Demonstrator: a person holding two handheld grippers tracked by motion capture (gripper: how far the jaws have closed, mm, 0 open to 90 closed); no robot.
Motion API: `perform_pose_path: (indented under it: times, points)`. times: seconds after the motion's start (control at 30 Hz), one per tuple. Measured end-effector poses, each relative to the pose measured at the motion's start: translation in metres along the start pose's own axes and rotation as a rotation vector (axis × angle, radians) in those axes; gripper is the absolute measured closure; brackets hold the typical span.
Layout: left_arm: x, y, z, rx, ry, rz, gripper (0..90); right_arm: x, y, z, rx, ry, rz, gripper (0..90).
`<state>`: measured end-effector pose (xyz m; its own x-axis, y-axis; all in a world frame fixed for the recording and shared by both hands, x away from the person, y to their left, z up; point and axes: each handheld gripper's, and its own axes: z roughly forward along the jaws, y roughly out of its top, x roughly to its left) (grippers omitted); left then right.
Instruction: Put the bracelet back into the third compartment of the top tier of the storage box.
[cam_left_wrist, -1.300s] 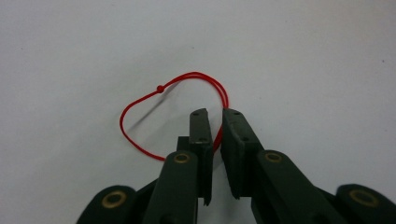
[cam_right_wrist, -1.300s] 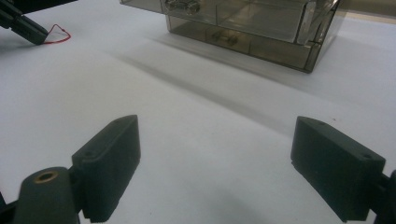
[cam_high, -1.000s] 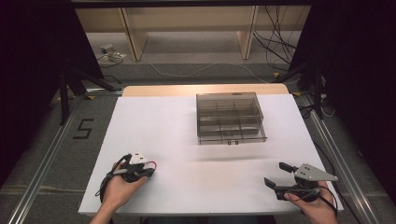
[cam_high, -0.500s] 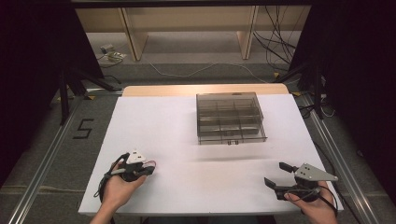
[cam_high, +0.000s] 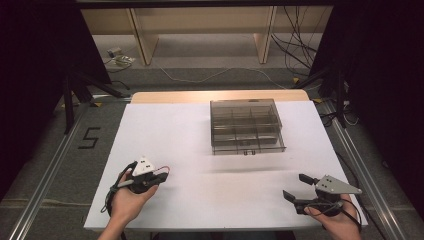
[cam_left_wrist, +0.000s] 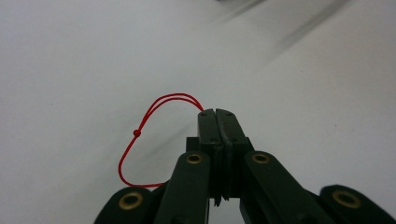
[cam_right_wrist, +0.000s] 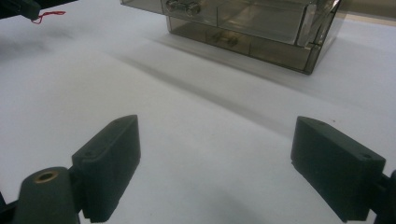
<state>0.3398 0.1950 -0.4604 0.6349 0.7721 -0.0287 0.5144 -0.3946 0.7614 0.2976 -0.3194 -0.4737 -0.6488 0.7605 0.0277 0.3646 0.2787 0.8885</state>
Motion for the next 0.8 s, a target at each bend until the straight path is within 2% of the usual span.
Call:
perform_pose_path:
  times: [0.37,0.8]
  points:
    - [-0.006,0.008,-0.001,-0.049,-0.012,0.005,89.9,0.0,0.0,0.0,0.001,0.0,-0.001,16.1]
    - [-0.011,0.017,0.001,-0.083,-0.018,0.008,89.9,0.0,0.0,0.0,0.001,0.001,0.0,16.1]
